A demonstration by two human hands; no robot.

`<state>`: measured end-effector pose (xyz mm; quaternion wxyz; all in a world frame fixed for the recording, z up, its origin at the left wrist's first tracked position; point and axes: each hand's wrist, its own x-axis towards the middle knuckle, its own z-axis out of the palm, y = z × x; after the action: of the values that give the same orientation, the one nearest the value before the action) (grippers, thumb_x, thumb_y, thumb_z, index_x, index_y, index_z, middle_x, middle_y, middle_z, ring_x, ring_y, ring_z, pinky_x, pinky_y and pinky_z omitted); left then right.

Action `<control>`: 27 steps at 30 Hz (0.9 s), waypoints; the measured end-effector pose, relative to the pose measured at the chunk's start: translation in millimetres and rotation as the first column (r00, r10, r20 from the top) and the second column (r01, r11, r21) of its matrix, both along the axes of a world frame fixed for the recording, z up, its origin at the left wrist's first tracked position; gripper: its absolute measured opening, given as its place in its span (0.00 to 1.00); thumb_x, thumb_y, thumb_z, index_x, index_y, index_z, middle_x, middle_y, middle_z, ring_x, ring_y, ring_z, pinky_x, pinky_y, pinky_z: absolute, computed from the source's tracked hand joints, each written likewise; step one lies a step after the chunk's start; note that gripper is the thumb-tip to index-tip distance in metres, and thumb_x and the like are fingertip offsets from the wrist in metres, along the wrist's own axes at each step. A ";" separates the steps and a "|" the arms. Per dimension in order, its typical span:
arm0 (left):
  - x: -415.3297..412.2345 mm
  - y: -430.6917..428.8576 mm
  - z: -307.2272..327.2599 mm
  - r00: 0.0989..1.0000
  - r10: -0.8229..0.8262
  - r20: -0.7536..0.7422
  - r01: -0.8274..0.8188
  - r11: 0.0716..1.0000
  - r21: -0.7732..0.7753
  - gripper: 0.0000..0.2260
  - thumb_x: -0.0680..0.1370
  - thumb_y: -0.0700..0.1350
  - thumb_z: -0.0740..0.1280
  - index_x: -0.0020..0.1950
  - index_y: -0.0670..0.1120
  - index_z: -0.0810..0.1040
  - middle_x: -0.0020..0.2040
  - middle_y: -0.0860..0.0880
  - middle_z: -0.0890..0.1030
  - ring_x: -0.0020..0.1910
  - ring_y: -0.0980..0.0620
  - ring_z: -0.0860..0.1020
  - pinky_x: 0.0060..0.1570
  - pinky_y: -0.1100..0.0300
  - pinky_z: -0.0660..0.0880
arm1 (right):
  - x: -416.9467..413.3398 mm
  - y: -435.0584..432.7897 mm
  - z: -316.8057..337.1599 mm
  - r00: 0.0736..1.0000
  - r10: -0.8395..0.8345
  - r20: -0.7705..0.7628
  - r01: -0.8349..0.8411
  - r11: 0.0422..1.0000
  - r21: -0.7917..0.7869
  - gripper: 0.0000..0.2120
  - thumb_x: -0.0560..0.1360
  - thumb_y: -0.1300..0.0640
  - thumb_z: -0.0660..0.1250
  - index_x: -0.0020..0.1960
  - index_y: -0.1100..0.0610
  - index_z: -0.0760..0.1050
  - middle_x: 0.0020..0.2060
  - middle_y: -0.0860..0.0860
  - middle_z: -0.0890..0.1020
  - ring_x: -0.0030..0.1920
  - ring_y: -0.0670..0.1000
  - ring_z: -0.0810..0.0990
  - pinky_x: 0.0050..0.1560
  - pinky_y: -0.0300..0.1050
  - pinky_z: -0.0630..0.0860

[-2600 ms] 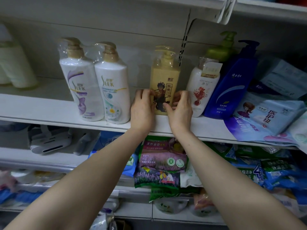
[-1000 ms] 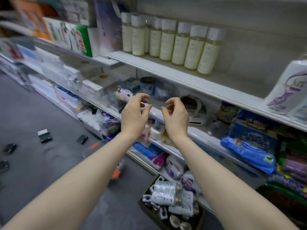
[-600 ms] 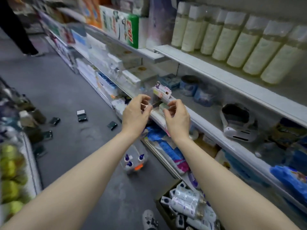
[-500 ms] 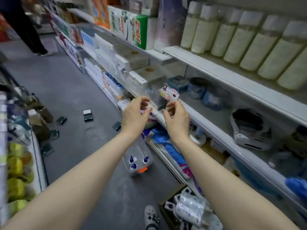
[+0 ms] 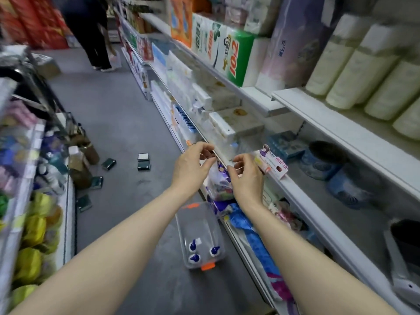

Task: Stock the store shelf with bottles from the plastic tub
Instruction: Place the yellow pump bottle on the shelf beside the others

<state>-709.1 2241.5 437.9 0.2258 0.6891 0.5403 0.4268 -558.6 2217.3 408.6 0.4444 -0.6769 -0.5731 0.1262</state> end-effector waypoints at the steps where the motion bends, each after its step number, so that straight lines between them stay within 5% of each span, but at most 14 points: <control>1: -1.3 10.9 -2.3 1.000 0.001 0.000 -0.001 1.000 -0.010 0.08 0.75 0.43 0.71 0.53 0.53 0.79 0.43 0.59 0.79 0.43 0.63 0.76 0.48 0.64 0.74 | -1.5 9.9 -3.4 1.000 0.006 -0.004 -0.006 1.000 -0.001 0.06 0.76 0.56 0.70 0.51 0.52 0.74 0.44 0.47 0.80 0.45 0.49 0.79 0.49 0.55 0.77; 9: -20.6 108.3 -40.5 0.996 -0.084 -0.019 0.082 0.994 -0.073 0.07 0.76 0.43 0.70 0.53 0.52 0.78 0.43 0.61 0.77 0.46 0.56 0.78 0.52 0.51 0.78 | -12.3 94.2 -34.6 0.998 -0.058 -0.003 0.058 0.997 -0.052 0.07 0.75 0.59 0.71 0.51 0.53 0.75 0.44 0.47 0.80 0.45 0.48 0.78 0.49 0.50 0.76; 18: -50.5 204.8 -116.1 0.969 -0.245 -0.040 0.227 0.938 -0.261 0.10 0.76 0.44 0.70 0.56 0.54 0.78 0.47 0.57 0.79 0.48 0.55 0.79 0.52 0.50 0.78 | -47.6 156.8 -104.0 0.976 -0.216 -0.037 0.205 0.959 -0.194 0.07 0.75 0.60 0.70 0.50 0.52 0.75 0.43 0.47 0.78 0.41 0.45 0.75 0.44 0.44 0.72; 27: -59.7 243.4 -201.6 0.938 -0.343 -0.053 0.293 0.865 -0.407 0.10 0.77 0.43 0.69 0.58 0.51 0.78 0.48 0.54 0.80 0.48 0.55 0.78 0.52 0.49 0.78 | -59.0 184.3 -182.9 0.959 -0.277 -0.051 0.252 0.924 -0.288 0.07 0.76 0.60 0.70 0.51 0.53 0.75 0.44 0.48 0.79 0.42 0.47 0.77 0.46 0.53 0.78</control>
<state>-768.8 2484.9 236.3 0.3930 0.7343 0.5066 0.2228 -617.6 2401.6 225.7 0.3831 -0.7974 -0.4321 0.1751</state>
